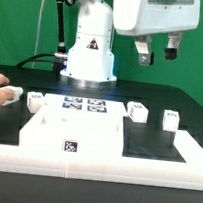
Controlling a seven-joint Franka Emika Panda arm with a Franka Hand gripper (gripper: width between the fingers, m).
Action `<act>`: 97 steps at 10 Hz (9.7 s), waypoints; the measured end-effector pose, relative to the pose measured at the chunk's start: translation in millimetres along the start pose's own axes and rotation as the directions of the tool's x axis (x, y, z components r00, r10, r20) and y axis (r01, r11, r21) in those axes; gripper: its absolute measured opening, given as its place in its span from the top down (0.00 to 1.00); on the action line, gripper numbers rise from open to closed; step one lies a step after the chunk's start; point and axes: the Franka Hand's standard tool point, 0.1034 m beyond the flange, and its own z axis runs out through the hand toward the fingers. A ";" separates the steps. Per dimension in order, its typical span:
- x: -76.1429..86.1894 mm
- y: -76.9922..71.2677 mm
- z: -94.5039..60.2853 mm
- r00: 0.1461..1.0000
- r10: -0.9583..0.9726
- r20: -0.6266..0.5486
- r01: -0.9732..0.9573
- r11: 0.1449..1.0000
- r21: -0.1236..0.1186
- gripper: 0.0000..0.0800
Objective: Assemble one leg
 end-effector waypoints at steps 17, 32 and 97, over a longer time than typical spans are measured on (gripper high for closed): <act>-83.2 21.9 45.1 0.872 -0.476 0.111 0.485 0.871 -0.079 0.19; -128.8 20.0 116.8 0.864 -0.495 0.091 0.502 0.863 -0.065 0.19; -38.1 -52.4 124.6 0.827 -0.548 0.122 0.555 0.832 -0.025 0.19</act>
Offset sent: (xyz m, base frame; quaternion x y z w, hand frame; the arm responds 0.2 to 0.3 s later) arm 0.0000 0.0000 0.0000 0.0000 0.0000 0.0000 1.0000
